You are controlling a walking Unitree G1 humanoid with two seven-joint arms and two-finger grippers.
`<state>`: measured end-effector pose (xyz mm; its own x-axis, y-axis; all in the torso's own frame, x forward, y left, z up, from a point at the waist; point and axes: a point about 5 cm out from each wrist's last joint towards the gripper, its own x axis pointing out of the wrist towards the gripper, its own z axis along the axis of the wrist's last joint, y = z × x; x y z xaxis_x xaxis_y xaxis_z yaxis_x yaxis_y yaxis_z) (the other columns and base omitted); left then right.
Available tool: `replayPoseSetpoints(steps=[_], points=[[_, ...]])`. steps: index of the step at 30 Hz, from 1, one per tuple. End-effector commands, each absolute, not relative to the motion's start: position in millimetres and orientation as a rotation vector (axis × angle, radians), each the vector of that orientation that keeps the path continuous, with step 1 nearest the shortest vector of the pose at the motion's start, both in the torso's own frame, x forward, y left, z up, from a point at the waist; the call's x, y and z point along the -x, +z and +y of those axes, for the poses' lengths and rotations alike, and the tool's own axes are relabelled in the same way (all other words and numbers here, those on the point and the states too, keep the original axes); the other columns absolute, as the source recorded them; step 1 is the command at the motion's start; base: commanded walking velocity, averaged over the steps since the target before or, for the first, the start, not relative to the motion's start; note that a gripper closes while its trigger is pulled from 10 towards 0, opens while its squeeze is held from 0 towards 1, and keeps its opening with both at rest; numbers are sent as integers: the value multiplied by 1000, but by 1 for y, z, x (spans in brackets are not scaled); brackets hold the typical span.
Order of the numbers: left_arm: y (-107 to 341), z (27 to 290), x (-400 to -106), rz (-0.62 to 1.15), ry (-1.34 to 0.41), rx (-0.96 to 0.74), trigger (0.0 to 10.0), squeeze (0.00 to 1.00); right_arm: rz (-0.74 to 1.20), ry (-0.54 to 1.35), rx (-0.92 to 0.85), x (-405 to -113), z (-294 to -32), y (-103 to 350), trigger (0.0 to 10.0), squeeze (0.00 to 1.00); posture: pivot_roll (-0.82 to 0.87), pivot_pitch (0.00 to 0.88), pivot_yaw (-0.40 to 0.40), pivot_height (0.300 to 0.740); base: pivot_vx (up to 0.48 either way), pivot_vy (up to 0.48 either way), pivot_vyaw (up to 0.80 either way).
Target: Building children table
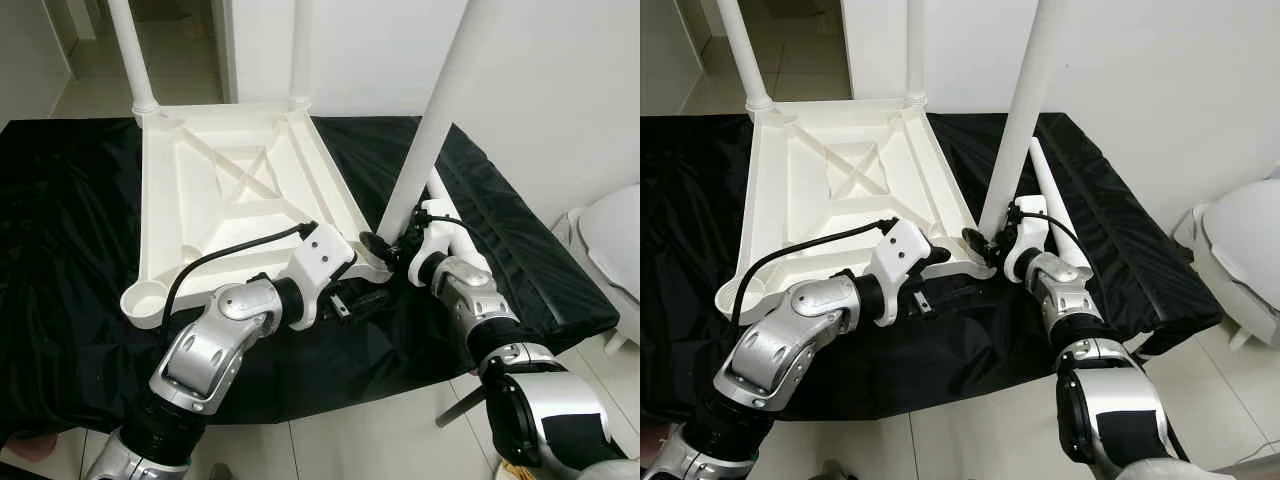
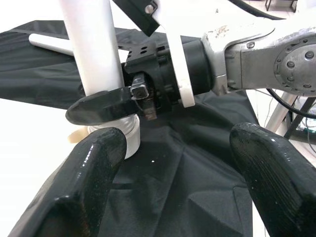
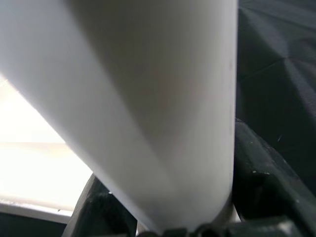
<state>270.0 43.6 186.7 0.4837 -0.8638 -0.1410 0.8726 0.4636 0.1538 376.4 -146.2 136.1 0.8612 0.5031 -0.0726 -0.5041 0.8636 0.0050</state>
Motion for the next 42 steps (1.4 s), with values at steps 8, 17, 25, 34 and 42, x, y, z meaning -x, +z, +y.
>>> replayPoseSetpoints(steps=[8,17,25,34,42], points=[[185,45,-270,52,-1029,-217,10000,0,34,271,-104,-366,-124,129,0,0,-8,21,-64,740,0,0,0],[185,44,-271,54,-1040,-217,10000,0,-37,38,-165,-353,-101,145,0,0,-21,25,-55,740,0,0,0],[185,43,-271,53,-1042,-216,10000,0,-7,45,-187,-344,-85,149,0,0,-18,22,-57,740,0,0,0],[185,43,-272,50,-1040,-215,10000,0,-8,56,-173,-348,-96,153,10000,1000,-19,19,-61,740,0,0,0],[186,43,-273,48,-1038,-217,10000,0,-6,229,-130,-363,-114,160,10000,0,-16,15,-63,740,0,0,0]])
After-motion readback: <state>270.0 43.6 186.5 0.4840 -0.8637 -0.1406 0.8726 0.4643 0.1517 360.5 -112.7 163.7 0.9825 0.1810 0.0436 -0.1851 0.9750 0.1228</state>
